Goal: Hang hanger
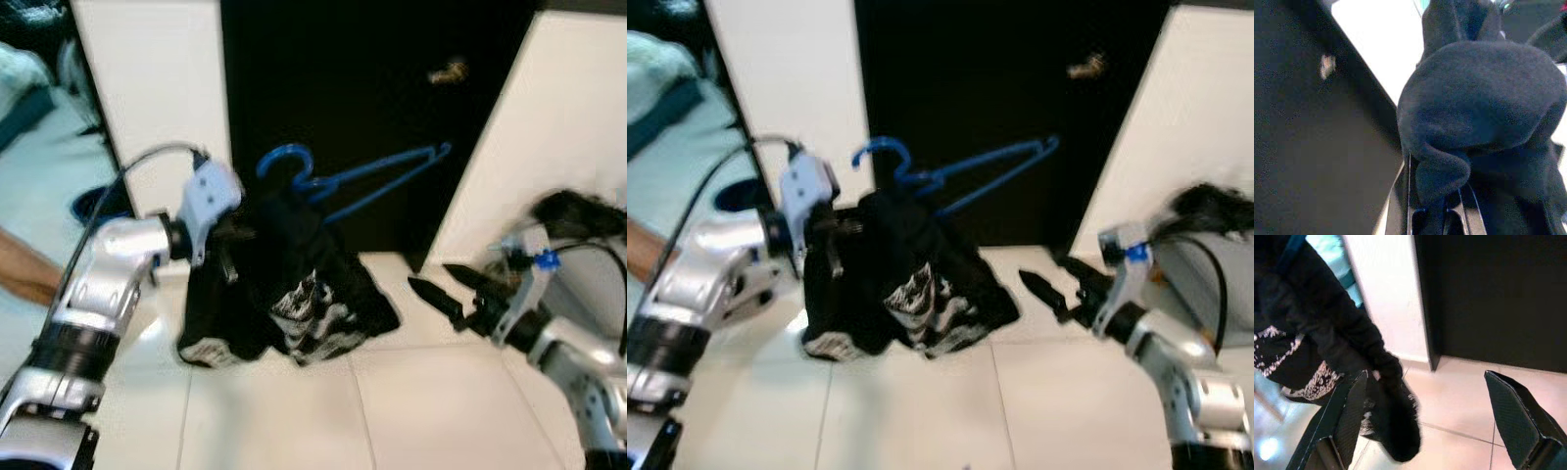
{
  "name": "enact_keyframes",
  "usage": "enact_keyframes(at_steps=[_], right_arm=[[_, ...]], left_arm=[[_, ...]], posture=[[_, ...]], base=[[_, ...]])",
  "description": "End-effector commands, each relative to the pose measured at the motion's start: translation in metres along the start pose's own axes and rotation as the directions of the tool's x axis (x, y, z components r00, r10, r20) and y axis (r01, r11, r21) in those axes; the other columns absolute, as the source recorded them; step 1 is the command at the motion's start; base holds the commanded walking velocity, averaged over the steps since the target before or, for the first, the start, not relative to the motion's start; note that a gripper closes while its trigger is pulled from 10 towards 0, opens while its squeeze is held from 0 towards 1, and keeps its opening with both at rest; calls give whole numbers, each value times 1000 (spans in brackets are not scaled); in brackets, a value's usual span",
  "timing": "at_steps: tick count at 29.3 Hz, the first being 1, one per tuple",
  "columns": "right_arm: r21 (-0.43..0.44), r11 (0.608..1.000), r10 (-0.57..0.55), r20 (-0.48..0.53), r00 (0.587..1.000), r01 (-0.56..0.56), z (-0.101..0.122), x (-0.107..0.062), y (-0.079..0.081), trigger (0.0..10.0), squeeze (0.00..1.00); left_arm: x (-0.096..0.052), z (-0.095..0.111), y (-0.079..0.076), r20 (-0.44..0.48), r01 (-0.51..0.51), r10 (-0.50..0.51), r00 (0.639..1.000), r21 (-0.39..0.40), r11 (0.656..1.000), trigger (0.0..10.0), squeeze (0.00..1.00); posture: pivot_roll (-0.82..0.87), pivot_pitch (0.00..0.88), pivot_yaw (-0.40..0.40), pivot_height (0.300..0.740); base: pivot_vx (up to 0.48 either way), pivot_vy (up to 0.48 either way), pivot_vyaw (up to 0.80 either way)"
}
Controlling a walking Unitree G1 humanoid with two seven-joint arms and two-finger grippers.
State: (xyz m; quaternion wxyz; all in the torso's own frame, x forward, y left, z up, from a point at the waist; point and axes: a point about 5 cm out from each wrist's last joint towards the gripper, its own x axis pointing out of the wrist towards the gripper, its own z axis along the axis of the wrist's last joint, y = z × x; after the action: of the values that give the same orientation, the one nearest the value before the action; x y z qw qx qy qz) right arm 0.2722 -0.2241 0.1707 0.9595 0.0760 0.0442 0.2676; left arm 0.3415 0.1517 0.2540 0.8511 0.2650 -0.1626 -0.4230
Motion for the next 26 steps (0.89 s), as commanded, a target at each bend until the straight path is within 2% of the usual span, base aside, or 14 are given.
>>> enact_keyframes(at_steps=[1,4,5,8,10,12,15,16,18,19,21,23,25,26], right_arm=[[29,1000,9,-22,1000,-8,-6,3,6,10000,0],[69,997,20,-8,1000,-19,-11,7,16,10000,0],[89,996,21,-1,1000,-21,-12,8,18,10000,0],[98,995,22,2,1000,-22,-12,9,19,10000,0],[127,992,13,33,999,-17,-6,9,14,10000,0],[140,990,7,48,999,-13,-4,8,13,10000,0],[160,987,1,72,997,-12,0,7,10,10000,0],[196,981,-4,105,994,-17,3,4,9,10000,0],[196,981,-4,105,994,-17,3,4,9,10000,0],[240,970,10,151,988,-46,6,1,9,10000,0],[240,970,10,151,988,-46,6,1,9,10000,0],[314,939,63,240,969,-138,11,-8,14,10000,0],[314,939,63,240,969,-138,11,-8,14,10000,0],[323,931,88,257,962,-172,11,-12,16,10000,0]], left_arm=[[4,3,-1,26,-16,15,1000,15,1000,10000,0],[6,2,-5,52,-26,26,998,12,1000,10000,0],[6,3,-7,82,-11,13,997,-17,1000,10000,0],[4,5,-8,117,19,-14,993,-41,999,10000,0],[-1,13,-8,188,91,-74,979,-86,992,10000,0],[-2,16,-7,214,126,-104,971,-94,988,10000,0],[-6,22,-5,254,159,-131,958,-91,983,10000,0],[-10,27,-2,285,197,-166,944,-84,977,10000,0],[-10,27,-2,285,197,-166,944,-84,977,10000,0],[-14,32,1,309,231,-199,930,-72,970,10000,0],[-14,32,1,309,231,-199,930,-72,970,10000,0],[-19,43,6,343,276,-247,907,-38,961,10000,0],[-19,43,6,343,276,-247,907,-38,961,10000,0],[-20,49,8,364,287,-261,894,-20,958,10000,0]], posture=[[-21,30,-11,740],[-26,31,-10,740],[-28,33,-12,740],[-28,33,-12,740],[-27,34,-13,740],[-27,34,-13,740],[-24,34,-13,740],[-23,35,-12,740],[-23,35,-12,740],[-24,35,-10,740],[-24,35,-10,740],[-25,38,-10,740],[-25,38,-10,740],[-25,38,-10,740]], base=[[0,0,-750],[0,0,-750],[0,0,-750],[0,0,-754],[0,0,-750],[0,0,-750],[0,0,-750],[0,0,-750],[0,0,-750],[0,0,-750],[0,0,-750],[0,0,-750],[0,0,-750],[0,0,-750]])
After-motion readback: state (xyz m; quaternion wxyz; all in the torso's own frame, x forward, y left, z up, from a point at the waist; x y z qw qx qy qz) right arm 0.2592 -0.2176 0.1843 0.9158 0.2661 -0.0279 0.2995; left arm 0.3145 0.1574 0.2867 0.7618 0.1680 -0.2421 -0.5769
